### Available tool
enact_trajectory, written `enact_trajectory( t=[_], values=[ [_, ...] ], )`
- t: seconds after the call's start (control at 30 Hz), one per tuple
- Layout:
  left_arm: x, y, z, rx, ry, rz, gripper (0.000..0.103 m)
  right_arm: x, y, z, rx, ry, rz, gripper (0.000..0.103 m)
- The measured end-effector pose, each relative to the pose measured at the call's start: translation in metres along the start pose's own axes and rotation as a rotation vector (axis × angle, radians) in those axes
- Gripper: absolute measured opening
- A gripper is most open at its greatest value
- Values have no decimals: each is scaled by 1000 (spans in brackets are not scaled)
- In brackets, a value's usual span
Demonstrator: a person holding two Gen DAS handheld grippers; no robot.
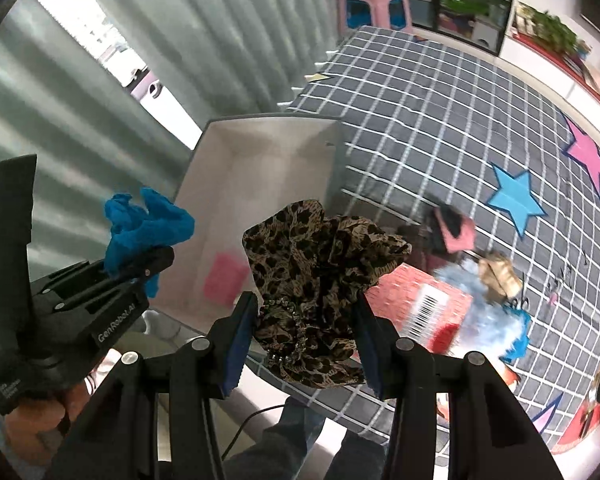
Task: Organize soft objects
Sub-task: 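Carry the blue cloth with the left tool while the right tool carries the leopard scrunchie over the box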
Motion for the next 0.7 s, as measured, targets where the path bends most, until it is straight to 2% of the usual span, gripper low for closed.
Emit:
enact_trajectory(
  t=[0.3,0.7],
  values=[
    [5,23,-3,-37,11,30,14,19,32,14,-73,29,16,49],
    [13,31,1,-54,23,47,13,37,46,21,-107,65,25,49]
  ],
)
Point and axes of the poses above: each gripper's, at about its wrist camera, not at the fingertips, and x roughly the way its jaws point, y to its left, z to its top, the point moved 3 cm from there along x, roughly the way its jaws point, and after that the axes turned 8 degrees about -y, right-handed, at the moved point
